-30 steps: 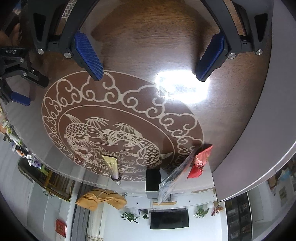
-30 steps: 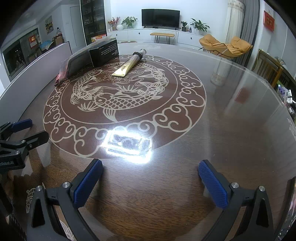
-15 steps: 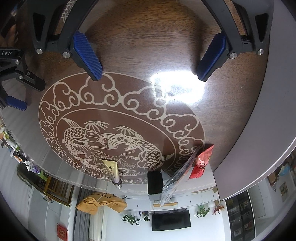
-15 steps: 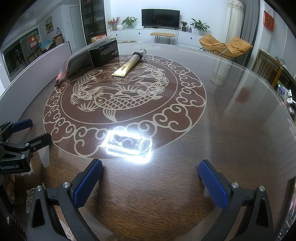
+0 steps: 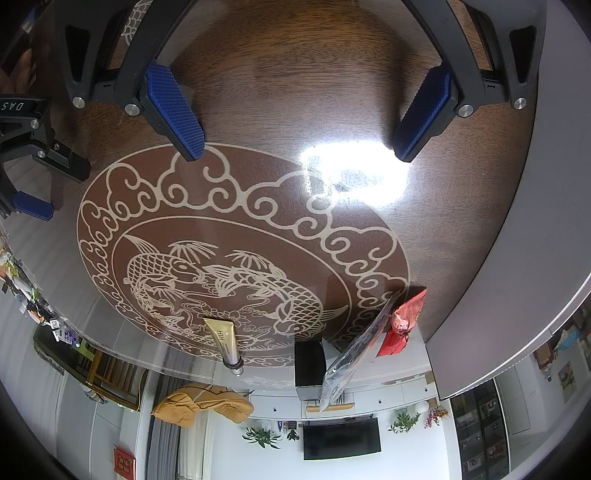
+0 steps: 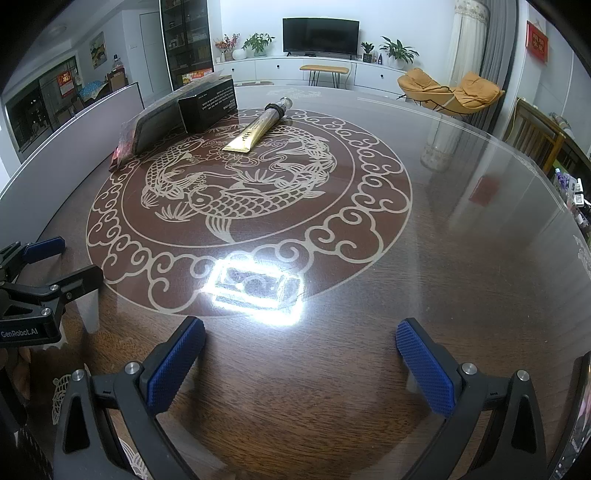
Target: Organize objects
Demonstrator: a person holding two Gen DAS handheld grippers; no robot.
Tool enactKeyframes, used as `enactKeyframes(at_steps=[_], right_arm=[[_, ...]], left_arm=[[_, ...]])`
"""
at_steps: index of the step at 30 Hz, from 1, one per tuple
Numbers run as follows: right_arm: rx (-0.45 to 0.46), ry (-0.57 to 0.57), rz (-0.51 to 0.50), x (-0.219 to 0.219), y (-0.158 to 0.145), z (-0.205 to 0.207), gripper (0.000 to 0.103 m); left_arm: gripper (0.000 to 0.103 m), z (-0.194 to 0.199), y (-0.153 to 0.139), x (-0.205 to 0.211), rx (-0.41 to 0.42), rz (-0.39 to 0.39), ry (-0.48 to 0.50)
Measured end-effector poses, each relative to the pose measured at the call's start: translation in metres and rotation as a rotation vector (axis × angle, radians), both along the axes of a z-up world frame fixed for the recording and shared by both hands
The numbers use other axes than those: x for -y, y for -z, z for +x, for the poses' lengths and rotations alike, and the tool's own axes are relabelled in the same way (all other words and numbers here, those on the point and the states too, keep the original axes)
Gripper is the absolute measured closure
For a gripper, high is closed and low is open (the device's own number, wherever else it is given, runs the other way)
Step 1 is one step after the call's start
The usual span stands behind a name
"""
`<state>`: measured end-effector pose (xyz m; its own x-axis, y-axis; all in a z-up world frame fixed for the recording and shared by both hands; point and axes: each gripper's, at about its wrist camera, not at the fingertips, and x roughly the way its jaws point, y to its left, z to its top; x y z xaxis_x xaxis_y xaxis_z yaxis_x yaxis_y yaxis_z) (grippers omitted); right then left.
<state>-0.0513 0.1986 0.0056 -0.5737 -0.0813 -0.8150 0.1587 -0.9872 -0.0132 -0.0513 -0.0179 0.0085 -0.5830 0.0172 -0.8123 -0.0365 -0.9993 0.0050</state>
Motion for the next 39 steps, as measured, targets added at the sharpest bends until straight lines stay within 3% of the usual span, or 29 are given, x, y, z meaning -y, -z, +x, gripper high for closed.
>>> enactKeyframes(at_steps=[13, 15, 19, 22, 24, 27, 29, 35, 37, 39], right_arm=[[0.000, 0.000, 0.000, 0.000, 0.000, 0.000, 0.000], [0.000, 0.000, -0.001, 0.000, 0.000, 0.000, 0.000], [0.000, 0.001, 0.000, 0.000, 0.000, 0.000, 0.000], [0.000, 0.001, 0.000, 0.000, 0.000, 0.000, 0.000], [0.000, 0.001, -0.001, 0.000, 0.000, 0.000, 0.000], [0.000, 0.001, -0.001, 0.000, 0.000, 0.000, 0.000], [0.000, 0.001, -0.001, 0.000, 0.000, 0.000, 0.000], [0.000, 0.001, -0.001, 0.001, 0.001, 0.000, 0.000], [-0.001, 0.001, -0.001, 0.001, 0.001, -0.001, 0.000], [0.000, 0.001, -0.002, 0.001, 0.001, -0.001, 0.000]], left_arm=[[0.000, -0.002, -0.004, 0.004, -0.002, 0.010, 0.006], [0.000, -0.009, -0.022, 0.018, -0.064, 0.005, -0.041], [0.000, -0.040, -0.073, 0.066, -0.204, 0.098, -0.190], [0.000, -0.083, -0.084, 0.083, -0.210, 0.098, -0.231], [0.000, -0.112, -0.076, 0.088, -0.181, 0.078, -0.241], [0.012, -0.144, -0.054, 0.090, -0.110, 0.052, -0.247], [0.014, -0.159, -0.037, 0.095, -0.065, 0.051, -0.258], [0.037, -0.177, -0.008, 0.111, -0.041, 0.140, -0.284], [0.071, -0.174, -0.007, 0.112, -0.051, 0.131, -0.290], [0.080, -0.162, -0.005, 0.106, -0.056, 0.094, -0.270]])
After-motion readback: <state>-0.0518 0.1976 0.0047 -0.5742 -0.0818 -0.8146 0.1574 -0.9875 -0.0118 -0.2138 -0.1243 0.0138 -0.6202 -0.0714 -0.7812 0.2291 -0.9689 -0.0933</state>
